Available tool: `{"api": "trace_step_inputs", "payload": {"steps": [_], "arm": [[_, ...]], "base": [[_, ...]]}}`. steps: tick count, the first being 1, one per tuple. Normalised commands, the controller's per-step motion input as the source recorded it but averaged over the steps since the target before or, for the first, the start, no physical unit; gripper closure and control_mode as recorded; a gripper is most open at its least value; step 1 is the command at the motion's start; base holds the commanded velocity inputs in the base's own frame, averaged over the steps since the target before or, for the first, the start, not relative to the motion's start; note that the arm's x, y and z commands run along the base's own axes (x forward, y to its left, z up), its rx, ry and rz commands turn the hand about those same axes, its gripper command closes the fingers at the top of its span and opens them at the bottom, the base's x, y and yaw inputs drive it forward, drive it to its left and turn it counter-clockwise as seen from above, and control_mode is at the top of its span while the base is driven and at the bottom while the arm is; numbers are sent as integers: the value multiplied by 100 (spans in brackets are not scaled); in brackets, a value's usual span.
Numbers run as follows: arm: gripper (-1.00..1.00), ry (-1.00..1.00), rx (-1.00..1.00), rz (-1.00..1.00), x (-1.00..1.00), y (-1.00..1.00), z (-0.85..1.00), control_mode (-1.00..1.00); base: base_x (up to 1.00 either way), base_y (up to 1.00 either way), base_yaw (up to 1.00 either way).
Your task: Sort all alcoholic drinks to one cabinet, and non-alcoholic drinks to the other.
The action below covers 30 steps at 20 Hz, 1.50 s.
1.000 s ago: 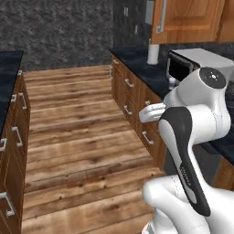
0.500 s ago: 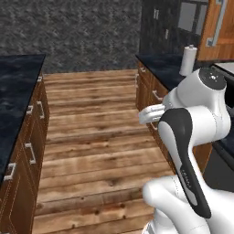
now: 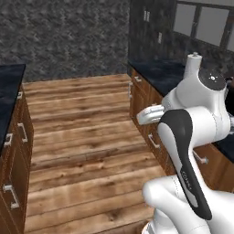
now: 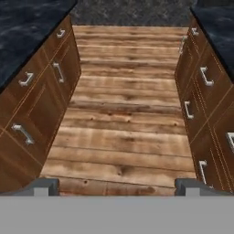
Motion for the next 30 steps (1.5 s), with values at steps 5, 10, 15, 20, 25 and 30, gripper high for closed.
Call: {"api": "trace_step_inputs", "payload": {"steps": [5, 10, 15, 20, 25, 30], "arm": [[-100, 0, 0, 0, 0, 0, 0, 100], [-100, 0, 0, 0, 0, 0, 0, 100], [-100, 0, 0, 0, 0, 0, 0, 100], [-100, 0, 0, 0, 0, 0, 0, 100], [-100, 0, 0, 0, 0, 0, 0, 100], [-100, 0, 0, 0, 0, 0, 0, 100]], "base": [[72, 10, -65], [90, 46, -57], [9, 23, -51], [5, 15, -56], [15, 22, -59], [38, 29, -59]]}}
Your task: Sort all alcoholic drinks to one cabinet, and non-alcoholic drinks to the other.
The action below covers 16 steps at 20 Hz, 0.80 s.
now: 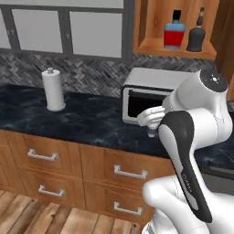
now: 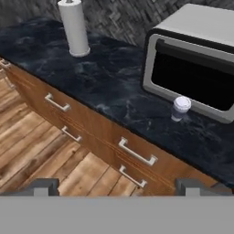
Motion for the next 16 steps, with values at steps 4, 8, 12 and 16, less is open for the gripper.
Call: {"api": "trace_step_inputs", "payload": {"steps": [4, 8, 12, 16], "arm": [[-100, 0, 0, 0, 0, 0, 0, 100], [-100, 0, 0, 0, 0, 0, 0, 100], [-100, 0, 0, 0, 0, 0, 0, 100], [-100, 0, 0, 0, 0, 0, 0, 100]], "base": [[67, 34, -52], [46, 37, -45], [6, 31, -43], [32, 63, -27]]}}
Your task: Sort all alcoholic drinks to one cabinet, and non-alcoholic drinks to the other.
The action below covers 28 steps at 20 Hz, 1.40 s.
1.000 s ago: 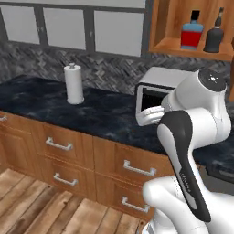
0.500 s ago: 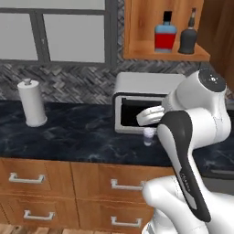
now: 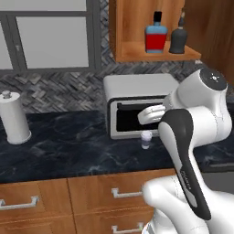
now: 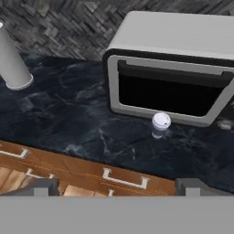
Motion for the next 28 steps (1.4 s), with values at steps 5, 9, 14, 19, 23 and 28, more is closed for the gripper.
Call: {"api": "trace_step_inputs", "payload": {"steps": [5, 9, 14, 19, 23, 28], "arm": [[-100, 0, 0, 0, 0, 0, 0, 100], [-100, 0, 0, 0, 0, 0, 0, 100], [-100, 0, 0, 0, 0, 0, 0, 100], [-100, 0, 0, 0, -5, -10, -11, -100], [-100, 1, 0, -3, -50, -78, -87, -100], [-100, 2, -3, -1, -16, -67, -100, -100]], "base": [[49, 45, -7], [23, 1, -9], [22, -1, -7], [8, -10, -3], [0, 0, 0], [0, 0, 0]]}}
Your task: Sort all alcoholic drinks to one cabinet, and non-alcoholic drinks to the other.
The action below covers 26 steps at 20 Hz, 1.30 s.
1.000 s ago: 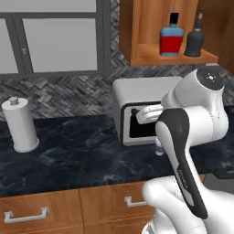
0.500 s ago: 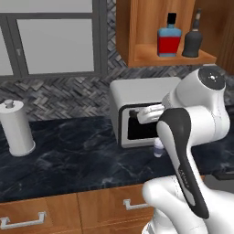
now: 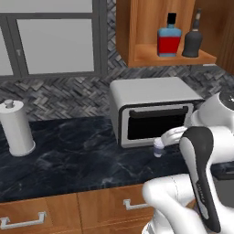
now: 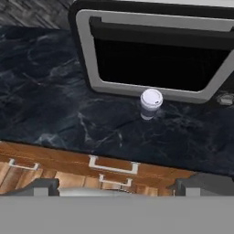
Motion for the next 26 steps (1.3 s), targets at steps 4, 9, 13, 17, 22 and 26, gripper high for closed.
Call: {"api": "trace_step_inputs", "payload": {"steps": [4, 9, 13, 17, 22, 26], "arm": [[-100, 0, -1, -14, 46, -15, -73, -100], [-100, 0, -1, -17, 29, 0, -85, -100], [-100, -8, -1, -15, 31, -14, -80, -100], [-100, -15, -2, -7, 37, -3, -61, -100], [-100, -11, 0, -1, 38, 0, -43, -100], [-100, -8, 0, 0, 33, 0, -36, -100]], "base": [[0, 0, 0], [0, 0, 0], [0, 0, 0], [0, 0, 0], [0, 0, 0], [0, 0, 0]]}}
